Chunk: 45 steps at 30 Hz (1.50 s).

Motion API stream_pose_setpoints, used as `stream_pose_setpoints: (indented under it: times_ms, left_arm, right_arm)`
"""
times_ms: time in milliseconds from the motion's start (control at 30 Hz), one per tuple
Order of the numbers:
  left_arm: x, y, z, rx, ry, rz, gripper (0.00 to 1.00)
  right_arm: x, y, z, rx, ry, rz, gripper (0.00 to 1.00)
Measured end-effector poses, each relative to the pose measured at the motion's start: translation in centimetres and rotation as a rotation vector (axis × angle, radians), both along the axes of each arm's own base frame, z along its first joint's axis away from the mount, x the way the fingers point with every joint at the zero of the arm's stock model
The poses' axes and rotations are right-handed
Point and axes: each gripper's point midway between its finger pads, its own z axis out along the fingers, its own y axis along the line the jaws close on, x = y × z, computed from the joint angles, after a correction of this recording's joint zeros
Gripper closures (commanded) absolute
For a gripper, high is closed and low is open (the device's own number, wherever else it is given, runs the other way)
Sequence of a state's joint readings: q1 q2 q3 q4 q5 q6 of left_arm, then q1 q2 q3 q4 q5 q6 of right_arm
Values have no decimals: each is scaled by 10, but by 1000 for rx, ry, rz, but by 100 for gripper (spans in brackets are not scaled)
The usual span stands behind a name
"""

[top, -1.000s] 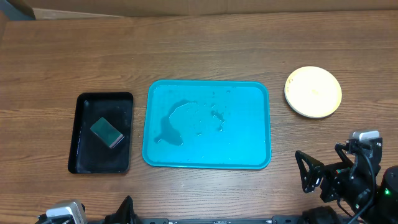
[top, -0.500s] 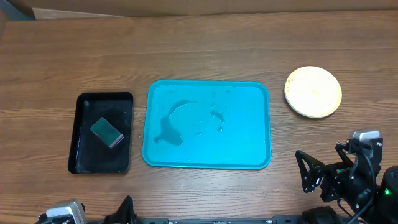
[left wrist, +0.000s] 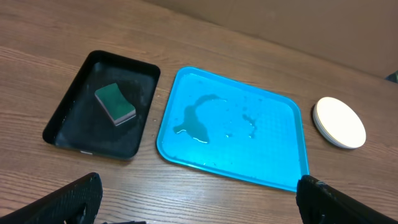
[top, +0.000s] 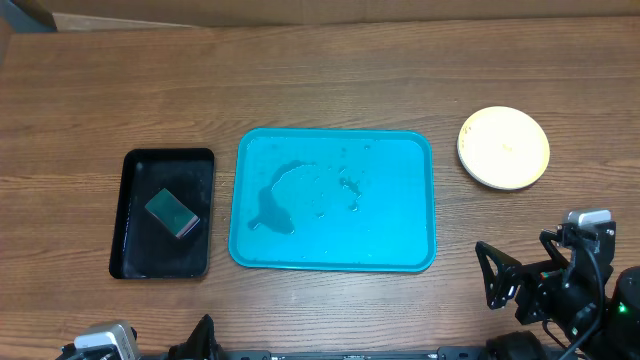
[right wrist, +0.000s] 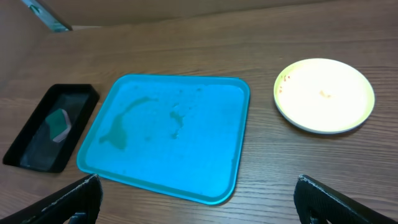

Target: Clean dirty plates on tray and stack at the side

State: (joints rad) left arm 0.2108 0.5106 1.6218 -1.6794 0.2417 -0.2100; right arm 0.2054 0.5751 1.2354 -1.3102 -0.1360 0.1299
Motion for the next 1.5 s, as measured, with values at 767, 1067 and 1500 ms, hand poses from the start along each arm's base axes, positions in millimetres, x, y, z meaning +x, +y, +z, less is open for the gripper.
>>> stream_pose_setpoints:
  times_ms: [767,1067,1500]
  left_arm:
    - [1,1,-2,3,8,6,0]
    - [1,1,-2,3,8,6,0]
    - [1,1,-2,2,8,6,0]
  right_arm:
    - [73,25,-82,95,-340,53,0]
    - [70,26,-90,131,-520,64,0]
    - [77,26,-106,154,-653,70,0]
